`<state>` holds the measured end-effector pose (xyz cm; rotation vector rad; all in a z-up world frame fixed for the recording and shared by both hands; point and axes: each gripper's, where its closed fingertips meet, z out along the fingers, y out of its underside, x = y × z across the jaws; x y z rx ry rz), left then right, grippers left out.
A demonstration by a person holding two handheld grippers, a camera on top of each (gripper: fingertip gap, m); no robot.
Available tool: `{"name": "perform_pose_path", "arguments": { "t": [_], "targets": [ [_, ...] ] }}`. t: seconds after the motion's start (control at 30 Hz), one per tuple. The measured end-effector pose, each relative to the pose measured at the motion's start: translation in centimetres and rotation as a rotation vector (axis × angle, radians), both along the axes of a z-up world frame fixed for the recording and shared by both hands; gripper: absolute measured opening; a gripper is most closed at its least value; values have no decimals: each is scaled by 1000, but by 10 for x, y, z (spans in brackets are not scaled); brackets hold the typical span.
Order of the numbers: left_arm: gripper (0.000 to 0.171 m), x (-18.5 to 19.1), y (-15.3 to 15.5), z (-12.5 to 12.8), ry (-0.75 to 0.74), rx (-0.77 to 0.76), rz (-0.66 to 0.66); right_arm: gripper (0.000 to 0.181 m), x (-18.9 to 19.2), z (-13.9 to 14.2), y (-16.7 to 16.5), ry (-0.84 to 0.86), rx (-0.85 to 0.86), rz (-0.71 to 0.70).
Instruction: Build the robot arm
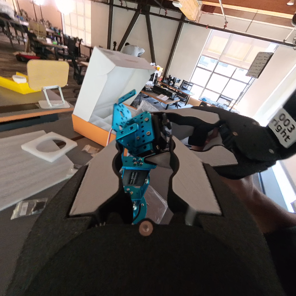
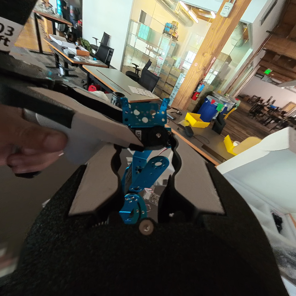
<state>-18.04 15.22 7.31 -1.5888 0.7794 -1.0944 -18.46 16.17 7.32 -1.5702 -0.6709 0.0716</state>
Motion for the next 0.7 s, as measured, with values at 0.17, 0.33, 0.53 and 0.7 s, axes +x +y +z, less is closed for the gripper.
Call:
{"name": "perform_pose_path", "arguments": {
  "t": [0.17, 0.33, 0.53, 0.7],
  "targets": [
    [63, -7, 1, -10, -74, -217, -82, 62, -2, 2, -1, -65, 82, 7],
    [49, -9, -7, -10, -196, -410, -214, 62, -12, 3, -3, -211, 178, 58],
    [49, -15, -8, -4, -185, -237, -115, 63, -16, 6, -5, -245, 198, 47],
    [48, -19, -8, 0, -90, -61, 9, 63, -17, 7, -5, -265, 177, -3]
  ]
}}
